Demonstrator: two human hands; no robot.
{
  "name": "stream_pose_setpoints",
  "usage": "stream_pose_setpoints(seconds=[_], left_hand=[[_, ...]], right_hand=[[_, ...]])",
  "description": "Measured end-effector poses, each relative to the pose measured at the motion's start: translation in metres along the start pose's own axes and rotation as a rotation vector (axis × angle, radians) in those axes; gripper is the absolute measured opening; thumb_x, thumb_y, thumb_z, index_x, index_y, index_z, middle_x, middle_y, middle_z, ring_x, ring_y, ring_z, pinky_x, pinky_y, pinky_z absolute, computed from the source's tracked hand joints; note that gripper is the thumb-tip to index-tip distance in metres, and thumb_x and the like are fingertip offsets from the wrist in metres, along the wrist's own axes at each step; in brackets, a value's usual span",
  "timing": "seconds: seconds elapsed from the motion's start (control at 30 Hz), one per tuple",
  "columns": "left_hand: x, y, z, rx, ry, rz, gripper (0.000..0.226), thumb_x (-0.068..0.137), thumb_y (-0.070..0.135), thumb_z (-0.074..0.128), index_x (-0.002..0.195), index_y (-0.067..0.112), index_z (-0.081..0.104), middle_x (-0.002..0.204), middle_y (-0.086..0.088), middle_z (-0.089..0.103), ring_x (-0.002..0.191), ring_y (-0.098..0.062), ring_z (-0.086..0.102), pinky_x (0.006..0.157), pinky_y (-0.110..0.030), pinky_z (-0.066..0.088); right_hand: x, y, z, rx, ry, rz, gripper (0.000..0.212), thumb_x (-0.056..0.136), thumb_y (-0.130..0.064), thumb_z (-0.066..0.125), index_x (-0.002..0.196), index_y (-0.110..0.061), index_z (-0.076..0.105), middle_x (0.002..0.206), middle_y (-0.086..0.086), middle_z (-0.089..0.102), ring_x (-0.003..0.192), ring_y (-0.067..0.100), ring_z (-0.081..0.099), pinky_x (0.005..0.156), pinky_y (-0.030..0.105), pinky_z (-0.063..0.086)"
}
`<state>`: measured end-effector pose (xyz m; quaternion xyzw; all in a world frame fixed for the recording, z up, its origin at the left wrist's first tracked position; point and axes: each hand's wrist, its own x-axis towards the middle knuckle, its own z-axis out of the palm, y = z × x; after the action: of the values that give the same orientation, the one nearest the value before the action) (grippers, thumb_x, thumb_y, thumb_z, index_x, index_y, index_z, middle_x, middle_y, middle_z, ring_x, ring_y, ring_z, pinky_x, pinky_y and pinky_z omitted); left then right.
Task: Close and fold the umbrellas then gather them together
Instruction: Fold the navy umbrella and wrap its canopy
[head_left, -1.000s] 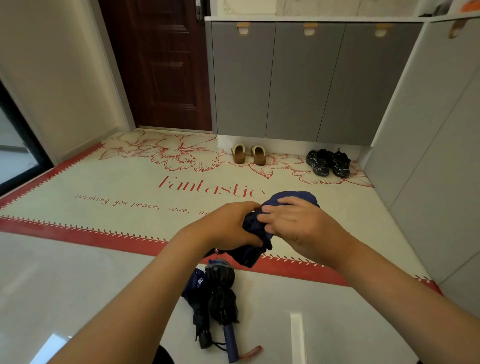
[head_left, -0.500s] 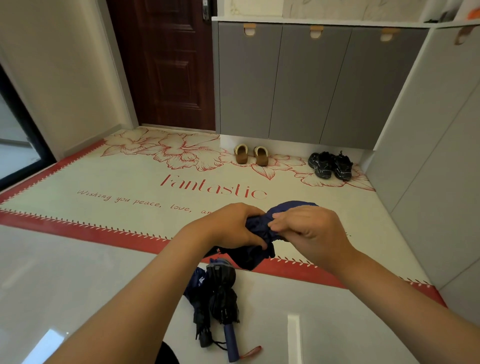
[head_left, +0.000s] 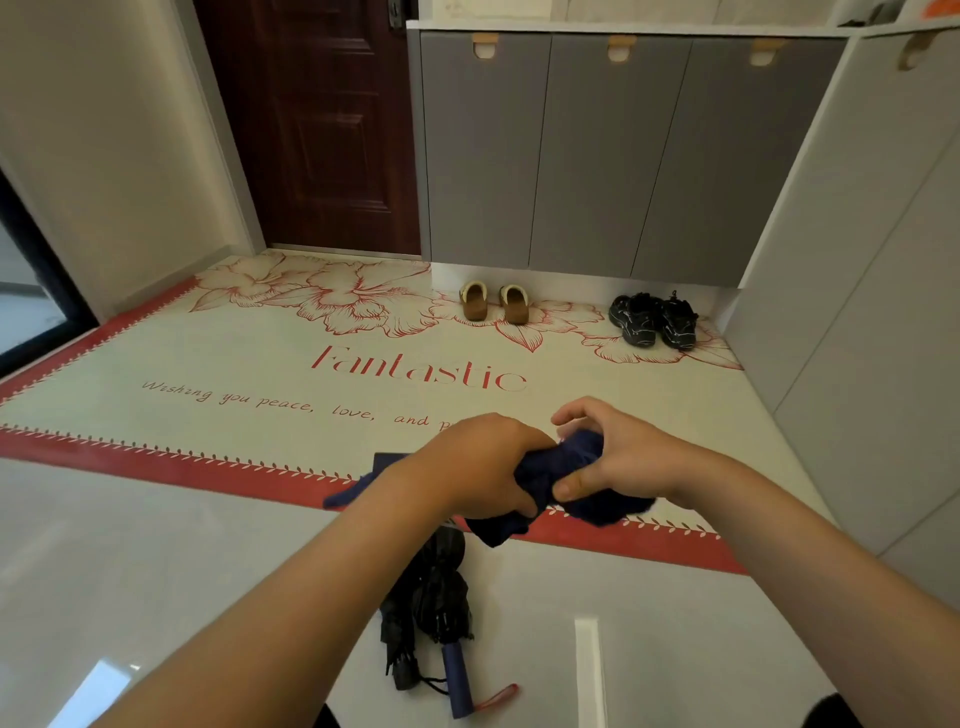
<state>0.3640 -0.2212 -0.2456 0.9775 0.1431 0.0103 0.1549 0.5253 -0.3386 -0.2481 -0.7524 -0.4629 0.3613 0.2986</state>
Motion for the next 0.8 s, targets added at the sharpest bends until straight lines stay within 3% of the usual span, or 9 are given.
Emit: stream_pose_setpoints(seconds=[0.07,0.17,0.3,0.43,0.57,0.67,0.73,0.8], left_hand=[[0.001,0.007,0.006,0.055,-0.017,0.036,0.044,0.074,0.033,0.078,0.115,0.033,0.063,0.089,0.007,0.066,0.076,-0.016,0.054,0.061,-0.028,0.041],[0.005,0.008,0.006,0.049,0.003,0.037,0.054,0.075,0.029,0.078,0.125,0.031,0.059,0.103,0.005,0.069,0.087,-0.018,0.059,0.071,-0.031,0.048],[0.009,-0.002,0.0,0.024,0.042,-0.051,0.058,0.074,0.027,0.081,0.123,0.026,0.05,0.108,0.001,0.066,0.094,-0.023,0.062,0.078,-0.038,0.054],[0.011,-0.007,0.003,-0.079,0.036,-0.095,0.063,0.068,0.027,0.086,0.12,0.03,0.049,0.111,0.003,0.066,0.093,-0.021,0.063,0.08,-0.04,0.057],[0.014,-0.013,0.004,-0.113,0.068,-0.088,0.063,0.068,0.025,0.087,0.12,0.029,0.052,0.113,0.003,0.067,0.095,-0.021,0.064,0.081,-0.039,0.058],[0.014,-0.021,0.005,-0.168,0.103,-0.123,0.063,0.068,0.025,0.087,0.122,0.028,0.055,0.115,0.002,0.067,0.097,-0.021,0.065,0.084,-0.04,0.058],[0.013,-0.027,0.005,-0.262,0.139,-0.212,0.065,0.072,0.028,0.086,0.129,0.027,0.055,0.119,0.001,0.067,0.1,-0.021,0.065,0.089,-0.039,0.057],[0.011,-0.032,0.005,-0.383,0.206,-0.315,0.062,0.079,0.032,0.08,0.134,0.021,0.053,0.121,0.0,0.065,0.102,-0.019,0.063,0.09,-0.033,0.053]], right_hand=[[-0.001,0.006,-0.003,-0.069,-0.138,0.003,0.06,0.073,-0.016,0.09,0.122,-0.037,0.062,0.113,-0.008,0.072,0.098,0.017,0.071,0.094,0.041,0.057],[0.003,0.007,-0.002,-0.126,-0.072,-0.074,0.031,0.077,-0.014,0.085,0.104,-0.027,0.076,0.097,-0.004,0.077,0.09,0.017,0.073,0.091,0.043,0.058],[0.007,0.006,0.007,-0.183,0.087,-0.135,0.036,0.073,-0.027,0.088,0.106,-0.033,0.076,0.096,-0.01,0.076,0.088,0.012,0.071,0.088,0.043,0.057],[0.008,0.009,0.009,-0.244,0.073,-0.132,0.038,0.078,-0.038,0.082,0.114,-0.037,0.07,0.103,-0.013,0.071,0.095,0.013,0.067,0.091,0.045,0.055],[0.011,0.006,0.011,-0.279,0.167,-0.144,0.038,0.079,-0.041,0.081,0.115,-0.041,0.07,0.105,-0.013,0.071,0.101,0.018,0.063,0.098,0.046,0.047],[0.012,0.004,0.023,-0.446,0.293,-0.199,0.055,0.083,-0.05,0.074,0.133,-0.039,0.058,0.128,-0.01,0.061,0.124,0.019,0.051,0.109,0.041,0.031],[0.014,0.006,0.03,-0.586,0.464,-0.202,0.076,0.085,-0.057,0.068,0.151,-0.033,0.038,0.152,-0.003,0.038,0.142,0.021,0.029,0.115,0.042,0.019],[0.014,0.008,0.031,-0.479,0.558,-0.134,0.094,0.087,-0.057,0.068,0.159,-0.026,0.015,0.164,0.001,0.017,0.15,0.024,0.016,0.119,0.046,0.019]])
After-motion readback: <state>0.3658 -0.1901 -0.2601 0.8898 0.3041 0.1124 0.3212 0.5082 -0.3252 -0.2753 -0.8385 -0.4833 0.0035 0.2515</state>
